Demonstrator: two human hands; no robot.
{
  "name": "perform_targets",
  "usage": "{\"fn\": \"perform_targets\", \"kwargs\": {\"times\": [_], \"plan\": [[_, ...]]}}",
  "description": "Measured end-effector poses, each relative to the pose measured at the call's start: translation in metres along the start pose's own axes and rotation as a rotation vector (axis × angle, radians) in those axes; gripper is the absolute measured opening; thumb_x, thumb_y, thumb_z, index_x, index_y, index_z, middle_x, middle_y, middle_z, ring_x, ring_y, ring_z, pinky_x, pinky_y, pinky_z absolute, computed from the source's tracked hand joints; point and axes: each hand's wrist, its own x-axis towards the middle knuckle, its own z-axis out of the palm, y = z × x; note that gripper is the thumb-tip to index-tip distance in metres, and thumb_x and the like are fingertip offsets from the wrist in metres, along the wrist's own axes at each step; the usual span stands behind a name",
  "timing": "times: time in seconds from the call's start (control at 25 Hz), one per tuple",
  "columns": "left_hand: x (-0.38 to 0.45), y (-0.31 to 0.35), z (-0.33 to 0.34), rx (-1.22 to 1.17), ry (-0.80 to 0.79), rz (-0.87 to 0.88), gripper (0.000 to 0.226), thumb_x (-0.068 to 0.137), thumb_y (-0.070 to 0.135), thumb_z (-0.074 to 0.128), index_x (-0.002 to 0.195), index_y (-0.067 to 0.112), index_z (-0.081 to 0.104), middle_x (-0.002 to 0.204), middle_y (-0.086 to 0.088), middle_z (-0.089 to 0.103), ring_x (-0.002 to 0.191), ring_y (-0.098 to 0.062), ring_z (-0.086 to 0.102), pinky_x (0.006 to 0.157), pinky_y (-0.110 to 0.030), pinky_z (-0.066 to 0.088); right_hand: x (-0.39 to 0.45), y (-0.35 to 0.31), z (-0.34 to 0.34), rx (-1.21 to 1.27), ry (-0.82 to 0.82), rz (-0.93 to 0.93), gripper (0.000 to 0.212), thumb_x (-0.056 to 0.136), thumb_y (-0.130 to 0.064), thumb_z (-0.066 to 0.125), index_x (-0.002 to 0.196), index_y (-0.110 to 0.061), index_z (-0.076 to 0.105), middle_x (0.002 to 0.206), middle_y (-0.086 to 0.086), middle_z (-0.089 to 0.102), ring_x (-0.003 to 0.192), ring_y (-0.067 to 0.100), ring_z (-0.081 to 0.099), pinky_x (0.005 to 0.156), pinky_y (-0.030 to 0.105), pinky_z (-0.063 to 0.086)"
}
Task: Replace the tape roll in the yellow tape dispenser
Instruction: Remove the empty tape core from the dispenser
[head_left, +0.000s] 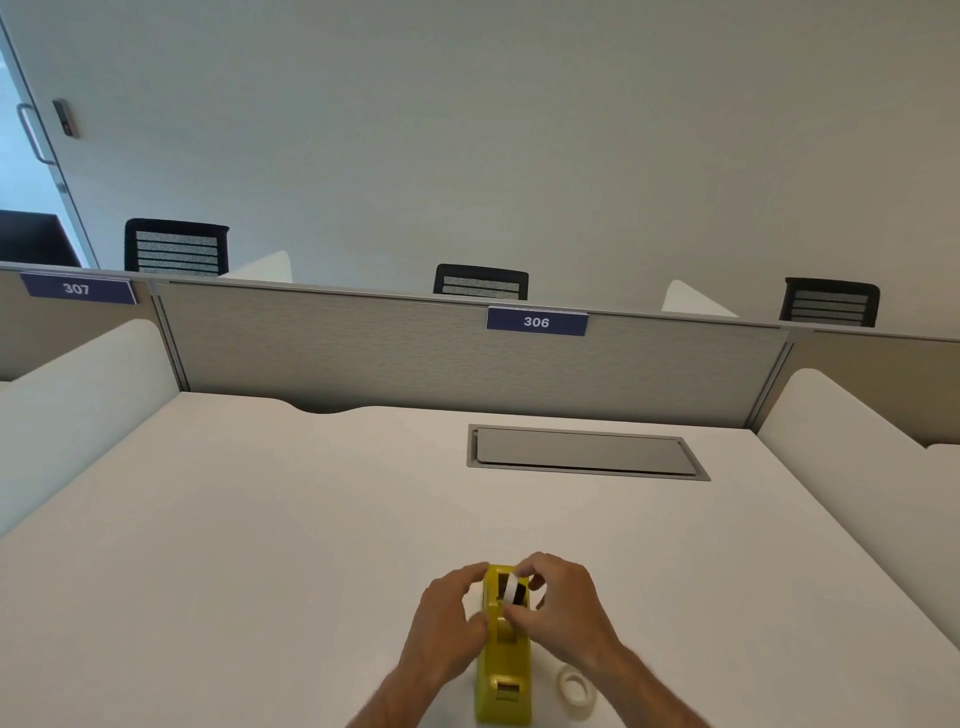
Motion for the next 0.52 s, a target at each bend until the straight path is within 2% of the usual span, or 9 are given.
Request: {"fn": "perform_targets", "kwargs": {"times": [0.08, 0.12, 0.24, 0.36, 0.44, 0.52], "plan": [[0.001, 0.003, 0.000, -0.202, 0.073, -0.058, 0.040, 0.089, 0.010, 0.067, 0.126, 0.024, 0.066, 0.120, 0.008, 0.071, 0.104, -0.006, 0.065, 0.092, -0.025, 0.055, 0.002, -0.003, -0.003, 0.032, -0.012, 0.010, 0.031, 0.063, -0.039, 0.077, 0.089, -0.028, 0.065, 0.086, -0.013, 0.068, 0.080, 0.009, 0.064, 0.066, 0.021, 0.057], [0.001, 0.003, 0.001, -0.317, 0.080, -0.094, 0.036, 0.091, 0.006, 0.065, 0.123, 0.020, 0.068, 0.113, 0.005, 0.074, 0.101, -0.009, 0.069, 0.091, -0.029, 0.059, 0.003, -0.004, -0.005, 0.046, -0.013, 0.009, 0.030, 0.061, -0.039, 0.077, 0.086, -0.028, 0.065, 0.082, -0.012, 0.070, 0.078, 0.009, 0.066, 0.065, 0.023, 0.058], [-0.004, 0.013, 0.001, -0.614, -0.010, -0.162, 0.027, 0.096, 0.003, 0.059, 0.114, 0.017, 0.074, 0.103, -0.001, 0.079, 0.100, -0.023, 0.073, 0.093, -0.043, 0.060, 0.004, -0.005, -0.008, 0.098, -0.013, -0.009, 0.029, 0.060, -0.037, 0.080, 0.084, -0.027, 0.068, 0.078, -0.009, 0.072, 0.075, 0.009, 0.068, 0.066, 0.026, 0.060], [-0.011, 0.022, -0.001, -0.753, -0.103, -0.180, 0.031, 0.100, 0.001, 0.051, 0.107, 0.014, 0.078, 0.103, -0.005, 0.080, 0.100, -0.020, 0.075, 0.092, -0.036, 0.061, 0.005, -0.007, -0.011, 0.112, -0.031, -0.011, 0.035, 0.059, -0.034, 0.082, 0.092, -0.026, 0.072, 0.084, -0.009, 0.073, 0.076, 0.007, 0.069, 0.069, 0.024, 0.060], [-0.012, 0.022, -0.001, -0.801, -0.113, -0.212, 0.031, 0.101, 0.001, 0.050, 0.107, 0.014, 0.078, 0.104, -0.006, 0.080, 0.099, -0.019, 0.075, 0.088, -0.033, 0.061, 0.005, -0.008, -0.015, 0.116, -0.063, 0.010, 0.042, 0.061, -0.031, 0.083, 0.101, -0.024, 0.074, 0.094, -0.010, 0.073, 0.081, 0.003, 0.068, 0.074, 0.020, 0.058], [-0.010, 0.021, -0.001, -0.821, -0.108, -0.228, 0.029, 0.100, 0.002, 0.052, 0.110, 0.015, 0.076, 0.105, -0.006, 0.079, 0.100, -0.022, 0.075, 0.087, -0.034, 0.062, 0.007, -0.009, -0.020, 0.108, -0.108, 0.006, 0.038, 0.069, -0.025, 0.079, 0.107, -0.024, 0.073, 0.101, -0.011, 0.072, 0.086, 0.002, 0.067, 0.076, 0.017, 0.056]]}}
